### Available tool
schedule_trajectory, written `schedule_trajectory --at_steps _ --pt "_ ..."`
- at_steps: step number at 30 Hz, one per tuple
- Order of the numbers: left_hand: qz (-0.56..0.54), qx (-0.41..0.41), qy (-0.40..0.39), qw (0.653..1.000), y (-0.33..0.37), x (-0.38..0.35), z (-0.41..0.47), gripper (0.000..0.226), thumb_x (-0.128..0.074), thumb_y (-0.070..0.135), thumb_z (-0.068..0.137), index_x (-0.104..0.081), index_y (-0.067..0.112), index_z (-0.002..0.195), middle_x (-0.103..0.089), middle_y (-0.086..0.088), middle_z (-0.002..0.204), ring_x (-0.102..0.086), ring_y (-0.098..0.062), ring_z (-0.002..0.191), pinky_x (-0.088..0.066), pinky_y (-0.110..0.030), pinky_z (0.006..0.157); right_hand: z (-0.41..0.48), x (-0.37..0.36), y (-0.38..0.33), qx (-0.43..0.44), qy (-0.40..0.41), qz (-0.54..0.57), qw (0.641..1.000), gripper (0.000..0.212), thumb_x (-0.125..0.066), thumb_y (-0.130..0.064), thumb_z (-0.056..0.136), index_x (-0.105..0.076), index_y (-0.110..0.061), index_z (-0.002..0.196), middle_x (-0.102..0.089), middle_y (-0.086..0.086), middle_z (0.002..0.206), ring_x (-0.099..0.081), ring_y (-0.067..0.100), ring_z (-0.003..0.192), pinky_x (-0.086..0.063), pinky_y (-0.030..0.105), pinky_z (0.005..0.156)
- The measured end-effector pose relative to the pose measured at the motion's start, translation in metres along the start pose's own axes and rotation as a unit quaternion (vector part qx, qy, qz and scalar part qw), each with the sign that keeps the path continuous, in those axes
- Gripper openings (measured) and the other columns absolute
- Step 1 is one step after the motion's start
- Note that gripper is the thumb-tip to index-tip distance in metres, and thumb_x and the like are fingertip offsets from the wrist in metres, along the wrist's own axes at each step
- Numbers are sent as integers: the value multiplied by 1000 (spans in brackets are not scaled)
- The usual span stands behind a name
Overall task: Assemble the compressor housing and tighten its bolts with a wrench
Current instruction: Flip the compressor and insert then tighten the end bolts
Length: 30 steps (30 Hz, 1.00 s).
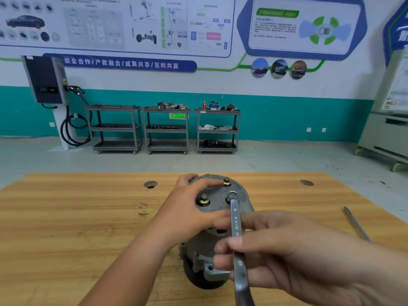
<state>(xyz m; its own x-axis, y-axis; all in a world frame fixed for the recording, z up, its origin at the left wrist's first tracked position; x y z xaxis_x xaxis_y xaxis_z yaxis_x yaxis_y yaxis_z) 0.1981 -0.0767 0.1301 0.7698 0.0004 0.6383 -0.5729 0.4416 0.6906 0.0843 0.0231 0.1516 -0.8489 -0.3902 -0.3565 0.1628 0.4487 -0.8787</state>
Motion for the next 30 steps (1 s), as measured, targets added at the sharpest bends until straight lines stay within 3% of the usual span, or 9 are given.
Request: schedule_trajectory --at_steps 4,8,12,15,20,22,24,27,30 --pt "-5 -1 8 1000 1 1 -2 47 -76 51 66 -52 59 106 -30 13 133 -33 -2 121 -27 -17 95 -12 7 0 44 5 50 998 40 -65 9 52 -65 13 92 -66 22 69 -69 27 55 -53 30 40" --pt "-2 -4 13 1000 2 1 0 47 -77 47 70 -52 57 108 -30 13 132 -34 0 117 -26 -15 93 -17 10 -6 87 -4 63 994 34 -61 9 54 -67 17 86 -66 27 70 -68 27 53 -52 29 38" --pt "-2 -3 6 1000 1 0 0 49 -77 49 68 -52 57 109 -29 11 136 -33 0 116 -26 -16 93 -16 20 -6 106 23 48 993 53 -64 3 52 -60 5 105 -68 27 75 -68 27 52 -50 25 38" --pt "-4 -4 4 1000 -2 0 0 46 -78 51 69 -51 61 104 -29 11 136 -34 -1 116 -27 -17 92 -14 17 -7 101 22 38 994 48 -62 -1 55 -61 5 103 -68 25 73 -67 25 51 -50 24 37" --pt "-21 -5 3 1000 -1 0 1 46 -81 59 56 -50 68 89 -29 10 137 -36 -8 126 -28 -20 100 -21 -16 -13 173 -34 144 974 48 -69 17 56 -60 -5 98 -66 35 81 -68 36 56 -49 34 33" --pt "-34 -5 4 999 0 -2 2 43 -70 57 52 -47 69 86 -29 8 138 -37 -12 129 -30 -23 105 -19 -24 -15 197 -51 148 968 47 -61 16 58 -63 -9 98 -68 31 81 -69 34 57 -51 33 36" --pt "-32 -1 7 999 0 -1 1 45 -60 64 44 -47 69 87 -31 9 137 -38 -10 124 -34 -26 103 -13 -11 -18 206 -32 97 973 44 -65 19 63 -68 -6 99 -69 21 75 -66 25 50 -51 27 39" --pt "-23 8 -7 1000 -2 1 0 45 -74 65 55 -51 68 94 -29 14 135 -35 -3 118 -29 -21 92 -7 27 -38 234 60 -126 962 26 -57 -22 76 -73 -24 96 -50 -2 55 -42 8 43 -37 18 39" --pt "-33 18 -26 999 -5 1 0 40 -77 55 66 -53 65 97 -27 17 133 -33 -2 116 -31 -20 86 -4 61 -66 250 138 -445 849 36 -42 -54 78 -61 -25 67 -35 -10 47 -30 6 44 -27 17 43"
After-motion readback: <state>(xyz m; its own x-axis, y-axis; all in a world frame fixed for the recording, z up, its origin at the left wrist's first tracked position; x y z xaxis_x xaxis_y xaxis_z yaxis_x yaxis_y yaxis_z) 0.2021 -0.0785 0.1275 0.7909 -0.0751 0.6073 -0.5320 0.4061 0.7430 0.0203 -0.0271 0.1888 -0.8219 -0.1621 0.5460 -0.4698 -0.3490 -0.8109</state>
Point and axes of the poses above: each hand's wrist, its own z-axis towards the middle knuckle, its own x-axis out of the back of the hand, y = z × x, the point moved 6 cm from there along z, towards the middle knuckle
